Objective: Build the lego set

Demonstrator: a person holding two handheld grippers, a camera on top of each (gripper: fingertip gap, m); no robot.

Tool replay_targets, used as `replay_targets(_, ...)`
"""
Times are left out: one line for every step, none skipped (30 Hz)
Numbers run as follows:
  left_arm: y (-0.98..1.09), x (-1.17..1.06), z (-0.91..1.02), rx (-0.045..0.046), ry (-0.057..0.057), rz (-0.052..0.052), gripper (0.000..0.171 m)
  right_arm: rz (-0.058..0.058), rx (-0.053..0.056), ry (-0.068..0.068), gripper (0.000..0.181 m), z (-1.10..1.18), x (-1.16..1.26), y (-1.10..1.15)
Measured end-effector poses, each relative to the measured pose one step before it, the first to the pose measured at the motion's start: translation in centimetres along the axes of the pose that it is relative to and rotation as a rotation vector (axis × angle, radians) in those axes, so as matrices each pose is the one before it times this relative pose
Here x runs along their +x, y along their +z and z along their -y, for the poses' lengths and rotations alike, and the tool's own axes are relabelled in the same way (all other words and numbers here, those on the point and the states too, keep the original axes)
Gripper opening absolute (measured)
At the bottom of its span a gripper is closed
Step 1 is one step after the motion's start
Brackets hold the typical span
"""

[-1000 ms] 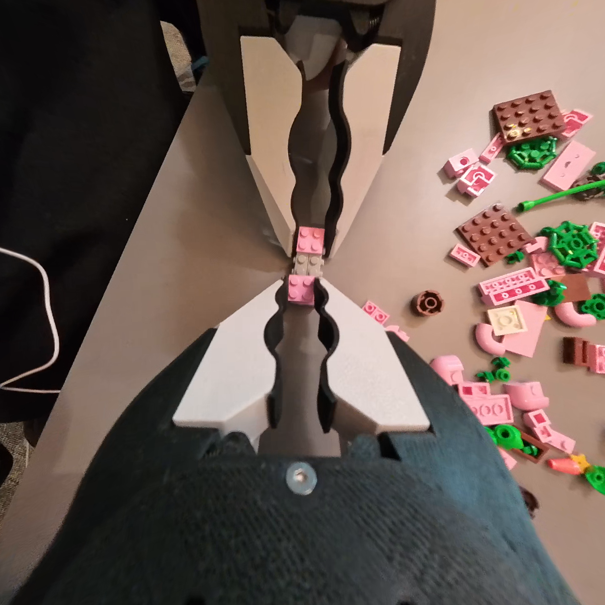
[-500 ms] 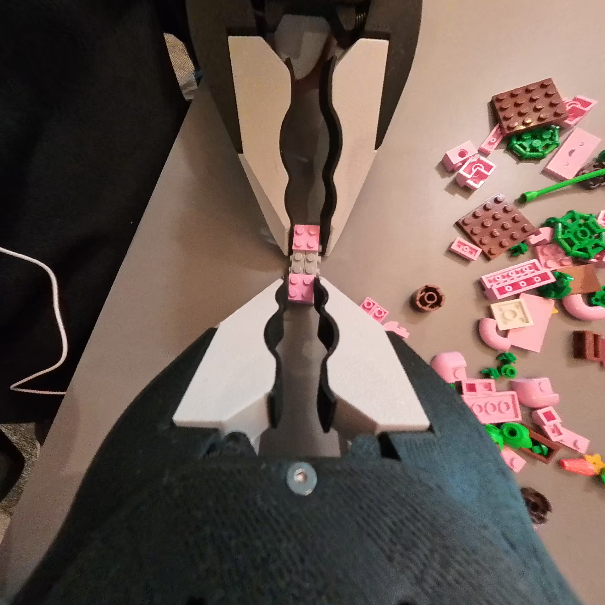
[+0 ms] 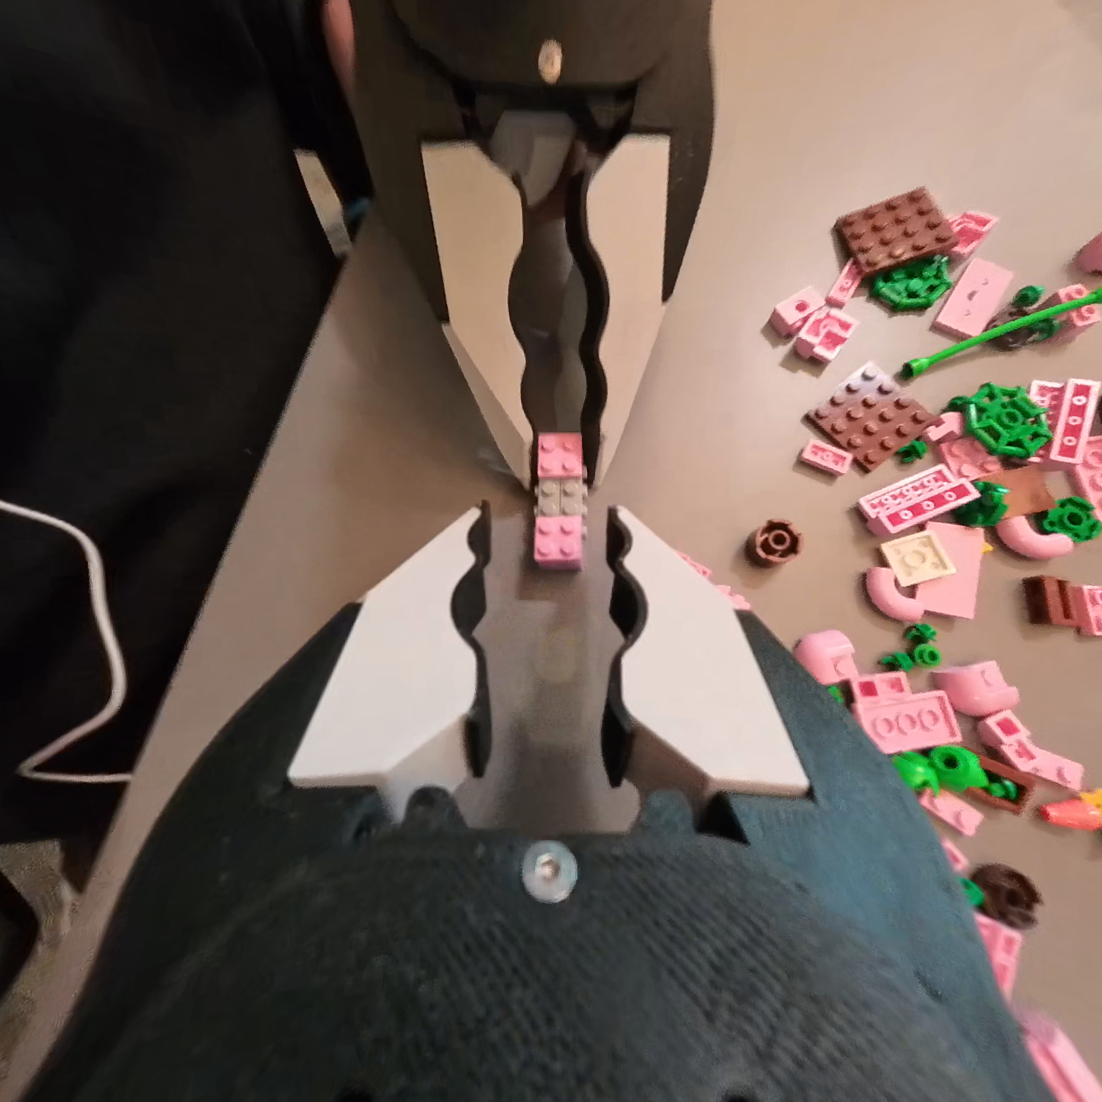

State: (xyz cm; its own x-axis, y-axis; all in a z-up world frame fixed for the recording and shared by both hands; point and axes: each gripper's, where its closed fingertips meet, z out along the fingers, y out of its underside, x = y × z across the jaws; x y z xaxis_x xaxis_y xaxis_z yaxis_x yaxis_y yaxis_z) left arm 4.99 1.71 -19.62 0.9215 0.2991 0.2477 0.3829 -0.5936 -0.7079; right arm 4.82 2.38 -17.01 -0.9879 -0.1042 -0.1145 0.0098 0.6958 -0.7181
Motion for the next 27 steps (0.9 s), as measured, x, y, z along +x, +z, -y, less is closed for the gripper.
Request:
replay_targets(-0.001,-0.009,-0.001,-0.00009,0.0005,0.0004,0.018,-0.0015,0.0452,0.025,0.038,0.666,-0.12,-0.374)
replay_targets(0.0,0.007,0.0,0.00002,-0.0003,-0.0003,0.018,-0.0233,0.029,0.0174,0.035,0.429,0.129,-0.329)
replay_targets(0.0,0.001,0.0,-0.00003,0.0,-0.0001,0.018,-0.0441,0.0044,0.0091,0.027,0.037,0.382,-0.225)
replay_targets(0.0,-0.008,-0.001,-0.00005,0.0004,0.0004,0.018,-0.0403,-0.0069,-0.0008,0.016,-0.115,0.271,-0.142)
replay_targets(-0.001,0.002,-0.005,-0.00008,0.0003,0.0004,0.018,-0.0331,-0.0084,-0.0033,0.004,-0.196,0.159,-0.058)
replay_targets(0.0,0.0,0.012,-0.00008,0.0003,0.0003,0.018,-0.0202,-0.0056,-0.0016,0.0,-0.205,-0.007,0.067)
replay_targets(-0.002,0.008,-0.006,-0.00014,0.0003,-0.0001,0.018,-0.0176,-0.0122,0.0013,0.0,-0.306,-0.037,0.199)
replay_targets(0.006,0.005,0.001,-0.00011,0.0007,0.0001,0.018,-0.0318,-0.0551,-0.0013,0.0,-0.96,0.177,0.511)
replay_targets(-0.006,-0.021,-0.008,0.00042,0.0007,0.0023,0.018,-0.0427,-0.0866,-0.0186,0.0,-1.517,0.393,0.71)
replay_targets(0.012,0.029,-0.032,-0.00199,0.0024,-0.0002,0.018,-0.0231,-0.047,-0.0285,0.002,-0.97,0.042,0.552)
replay_targets(-0.016,-0.037,0.005,0.00112,0.0025,0.0048,0.018,0.0088,0.0108,-0.0133,0.001,-0.03,-0.396,0.144)
replay_targets(0.006,0.009,-0.02,-0.00217,0.0016,0.0005,0.018,-0.0235,-0.0072,-0.0263,0.0,0.005,0.196,-0.111)
replay_targets(0.011,0.002,0.001,-0.0001,0.0032,0.003,0.018,-0.0555,-0.0244,-0.0281,0.0,-0.191,0.665,-0.318)
replay_targets(0.001,0.001,0.002,-0.0003,0.0038,0.0036,0.018,-0.0359,0.008,-0.0089,0.0,0.143,0.5,-0.474)
replay_targets(0.002,0.002,-0.006,-0.00022,0.0031,0.0029,0.018,-0.0022,0.0476,0.0301,0.0,0.702,0.283,-0.563)
replay_targets(0.01,0.006,-0.003,-0.00029,0.0015,0.0013,0.018,0.0193,0.0474,0.0477,0.0,0.794,0.059,-0.483)
replay_targets(0.001,0.003,0.004,0.0,-0.0005,-0.0006,0.018,0.0211,0.0453,0.0337,0.0,0.862,-0.177,-0.373)
replay_targets(0.003,-0.005,0.0,0.00018,-0.0014,-0.0013,0.018,0.0123,0.0474,0.0135,0.0,0.816,-0.288,-0.199)
replay_targets(-0.007,0.003,-0.003,-0.00007,-0.0008,-0.0007,0.018,0.0122,0.0208,0.0047,0.0,0.307,-0.361,0.109)
replay_targets(-0.001,-0.003,-0.002,-0.00016,0.0001,0.0002,0.018,0.0202,-0.0288,0.0044,0.0,-0.559,-0.5,0.502)
replay_targets(-0.002,0.006,-0.008,-0.00003,0.0004,0.0007,0.018,0.0254,-0.0642,0.0046,0.0,-1.298,-0.494,0.784)
replay_targets(0.011,0.006,0.012,0.00045,0.0003,-0.0004,0.018,0.0069,0.0326,0.0049,0.0,0.366,-0.212,0.1)
replay_targets(0.025,0.031,-0.011,-0.00122,0.0023,-0.0006,0.018,0.0002,-0.0257,-0.0067,0.0,-0.184,-0.097,0.115)
replay_targets(0.002,0.0,-0.008,-0.0005,0.0009,0.0011,0.018,-0.0151,-0.0165,-0.0177,0.0,0.1,0.098,-0.051)
replay_targets(-0.004,-0.002,-0.01,-0.00046,0.0004,0.0006,0.018,-0.0232,0.0231,-0.0169,0.0,0.676,0.147,-0.228)
replay_targets(-0.001,0.001,0.005,-0.00004,0.0011,0.001,0.018,-0.0068,0.055,0.002,0.0,1.125,-0.011,-0.332)
replay_targets(0.006,0.003,-0.002,-0.00004,0.0009,0.0009,0.018,-0.001,0.0379,0.02,0.0,0.778,0.056,-0.23)
